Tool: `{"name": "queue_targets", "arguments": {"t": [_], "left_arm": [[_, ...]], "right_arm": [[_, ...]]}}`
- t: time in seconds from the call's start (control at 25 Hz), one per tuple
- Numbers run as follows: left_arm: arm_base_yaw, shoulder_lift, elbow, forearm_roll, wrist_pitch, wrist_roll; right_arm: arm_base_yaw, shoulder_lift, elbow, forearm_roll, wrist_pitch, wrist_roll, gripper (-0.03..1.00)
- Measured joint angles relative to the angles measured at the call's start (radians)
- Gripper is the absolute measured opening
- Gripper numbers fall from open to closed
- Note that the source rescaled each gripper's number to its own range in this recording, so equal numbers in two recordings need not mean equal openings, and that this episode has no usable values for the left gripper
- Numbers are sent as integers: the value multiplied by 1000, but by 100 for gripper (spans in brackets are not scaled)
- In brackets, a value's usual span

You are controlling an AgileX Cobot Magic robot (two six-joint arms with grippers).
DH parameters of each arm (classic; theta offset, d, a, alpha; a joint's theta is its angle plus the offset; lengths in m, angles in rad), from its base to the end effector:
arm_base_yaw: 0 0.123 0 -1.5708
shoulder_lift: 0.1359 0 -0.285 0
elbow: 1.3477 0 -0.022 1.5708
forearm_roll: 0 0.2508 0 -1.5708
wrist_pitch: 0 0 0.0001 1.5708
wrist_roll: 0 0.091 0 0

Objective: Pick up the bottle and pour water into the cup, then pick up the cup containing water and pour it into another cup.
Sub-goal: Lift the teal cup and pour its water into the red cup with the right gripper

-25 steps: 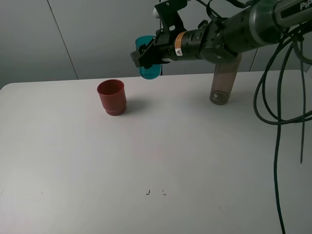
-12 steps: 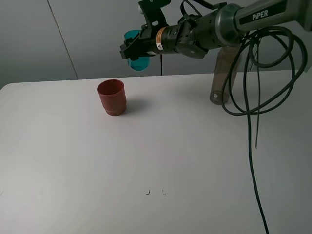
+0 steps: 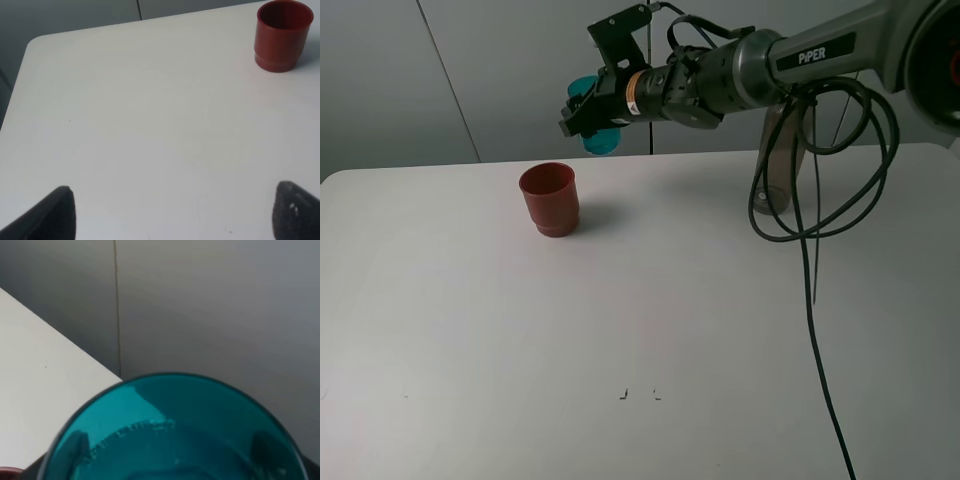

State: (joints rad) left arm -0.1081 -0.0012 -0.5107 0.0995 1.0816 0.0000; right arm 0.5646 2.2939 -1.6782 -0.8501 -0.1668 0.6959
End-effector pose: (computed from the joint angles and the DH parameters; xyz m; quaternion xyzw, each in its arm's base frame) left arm -0.0065 0.0087 0.2789 0.0434 0.8534 0.0216 0.5190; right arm 0.4383 0.2910 0.1650 -0.3235 0.7724 0.1639 0.5214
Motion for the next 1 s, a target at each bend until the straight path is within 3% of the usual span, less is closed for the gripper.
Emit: {"name": "queue_targets", "arguments": {"t": [0.48, 1.0], "left_arm": [[0, 0, 0, 0, 0, 0], [0, 0, 0, 0, 0, 0]], "right_arm": [[17, 4, -17, -22, 59, -158, 7], [23, 88, -144, -22, 72, -184, 7]]}}
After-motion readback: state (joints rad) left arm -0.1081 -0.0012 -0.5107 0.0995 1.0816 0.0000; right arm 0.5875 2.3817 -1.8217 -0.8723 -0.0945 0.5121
